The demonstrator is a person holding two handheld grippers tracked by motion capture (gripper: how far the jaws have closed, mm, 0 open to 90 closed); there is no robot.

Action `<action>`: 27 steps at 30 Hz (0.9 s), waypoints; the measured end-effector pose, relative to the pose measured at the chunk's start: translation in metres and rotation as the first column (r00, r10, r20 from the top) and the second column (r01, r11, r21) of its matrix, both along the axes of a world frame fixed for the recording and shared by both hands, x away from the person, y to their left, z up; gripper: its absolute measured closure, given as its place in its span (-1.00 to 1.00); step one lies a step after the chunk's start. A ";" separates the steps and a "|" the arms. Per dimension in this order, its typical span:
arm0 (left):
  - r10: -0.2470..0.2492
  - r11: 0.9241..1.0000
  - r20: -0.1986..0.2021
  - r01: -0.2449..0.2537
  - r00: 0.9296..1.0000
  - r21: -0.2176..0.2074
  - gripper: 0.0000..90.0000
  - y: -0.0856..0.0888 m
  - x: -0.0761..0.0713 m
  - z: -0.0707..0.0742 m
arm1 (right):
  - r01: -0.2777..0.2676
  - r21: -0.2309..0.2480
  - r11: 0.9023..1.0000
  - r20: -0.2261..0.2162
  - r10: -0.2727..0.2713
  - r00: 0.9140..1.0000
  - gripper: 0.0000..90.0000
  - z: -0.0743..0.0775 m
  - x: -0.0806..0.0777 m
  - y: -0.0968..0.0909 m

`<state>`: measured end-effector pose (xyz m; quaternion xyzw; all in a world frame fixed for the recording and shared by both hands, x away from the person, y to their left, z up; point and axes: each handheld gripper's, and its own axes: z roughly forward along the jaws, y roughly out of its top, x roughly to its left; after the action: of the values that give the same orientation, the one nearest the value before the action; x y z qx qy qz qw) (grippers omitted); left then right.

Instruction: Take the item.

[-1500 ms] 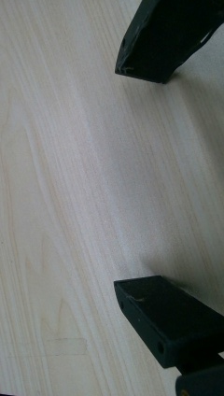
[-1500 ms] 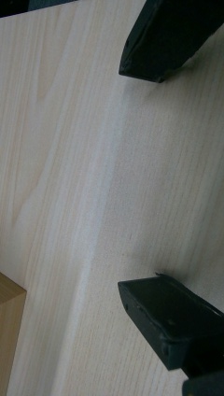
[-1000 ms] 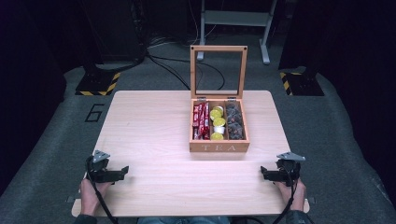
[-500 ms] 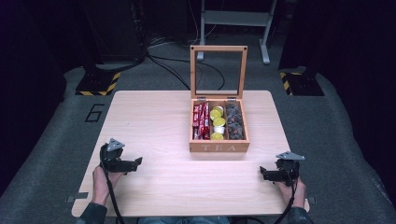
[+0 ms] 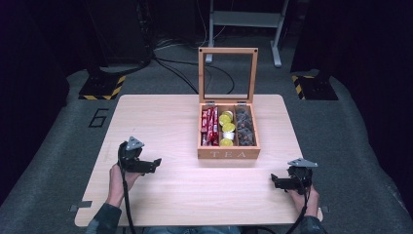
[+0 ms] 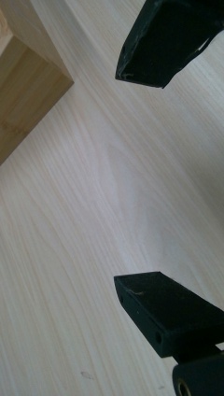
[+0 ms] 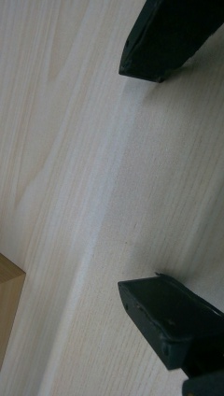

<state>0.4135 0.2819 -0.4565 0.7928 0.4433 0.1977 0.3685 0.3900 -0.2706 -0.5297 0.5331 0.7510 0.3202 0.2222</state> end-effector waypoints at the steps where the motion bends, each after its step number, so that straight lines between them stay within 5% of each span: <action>1: -0.008 1.000 0.004 0.008 1.000 0.009 -0.92 -0.004 0.002 0.002 | 0.000 0.000 1.000 0.000 0.000 1.000 -1.00 0.000 0.000 0.000; 27: -0.098 0.995 0.035 0.098 0.995 0.008 -0.91 -0.057 0.037 0.031 | -0.003 0.000 1.000 0.001 0.003 1.000 -1.00 0.000 0.000 0.000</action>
<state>0.4509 0.2244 -0.4253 0.8112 0.3967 0.1948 0.3829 0.3900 -0.2707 -0.5297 0.5319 0.7516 0.3207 0.2221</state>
